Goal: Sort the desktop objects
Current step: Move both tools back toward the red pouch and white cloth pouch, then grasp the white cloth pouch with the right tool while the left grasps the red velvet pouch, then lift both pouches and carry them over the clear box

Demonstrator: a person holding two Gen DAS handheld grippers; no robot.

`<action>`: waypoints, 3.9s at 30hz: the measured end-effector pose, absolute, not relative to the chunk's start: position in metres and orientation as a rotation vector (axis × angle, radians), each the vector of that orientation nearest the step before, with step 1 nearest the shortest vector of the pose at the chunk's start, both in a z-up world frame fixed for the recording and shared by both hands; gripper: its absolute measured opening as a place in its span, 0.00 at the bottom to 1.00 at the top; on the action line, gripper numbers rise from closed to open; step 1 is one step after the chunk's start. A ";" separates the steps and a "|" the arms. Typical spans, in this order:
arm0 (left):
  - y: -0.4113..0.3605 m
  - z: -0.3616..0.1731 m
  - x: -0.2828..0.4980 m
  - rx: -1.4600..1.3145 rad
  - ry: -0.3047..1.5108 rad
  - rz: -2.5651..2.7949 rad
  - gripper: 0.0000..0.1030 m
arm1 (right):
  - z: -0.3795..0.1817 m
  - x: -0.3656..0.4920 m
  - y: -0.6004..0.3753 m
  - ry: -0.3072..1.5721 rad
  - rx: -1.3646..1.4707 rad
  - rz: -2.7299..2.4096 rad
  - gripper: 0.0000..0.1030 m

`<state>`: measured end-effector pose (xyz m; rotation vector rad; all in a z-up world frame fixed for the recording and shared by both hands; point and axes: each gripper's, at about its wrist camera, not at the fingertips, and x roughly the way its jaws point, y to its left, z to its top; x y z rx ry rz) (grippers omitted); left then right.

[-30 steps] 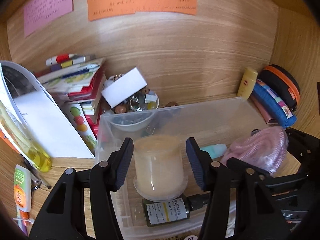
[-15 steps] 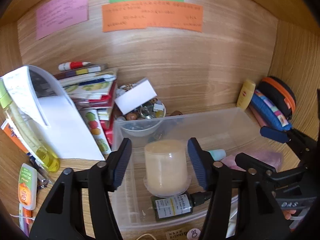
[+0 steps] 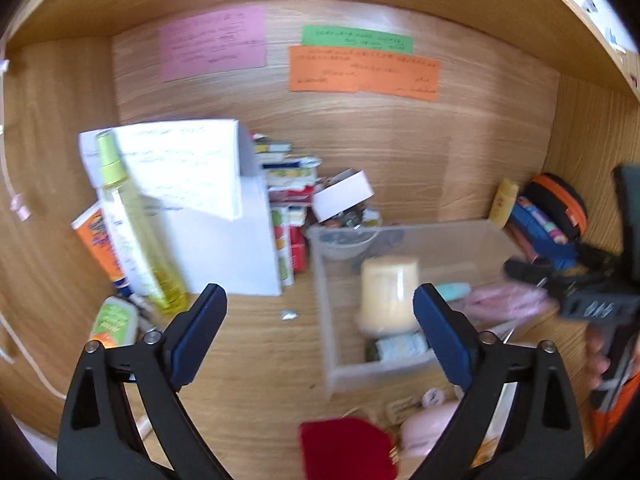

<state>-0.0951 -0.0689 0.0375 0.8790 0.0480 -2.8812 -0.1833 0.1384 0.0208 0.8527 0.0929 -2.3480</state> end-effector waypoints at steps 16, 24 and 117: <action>-0.055 -0.007 -0.066 1.059 -0.140 -2.821 0.94 | 0.023 -0.119 0.142 0.339 0.782 -2.328 1.00; -0.053 -0.031 -0.061 1.204 -0.097 -2.800 0.94 | -0.009 -0.107 0.132 0.345 0.913 -2.185 1.00; -0.082 -0.032 -0.051 1.265 0.222 -2.858 0.79 | 0.055 -0.123 0.138 0.177 0.624 -2.285 0.32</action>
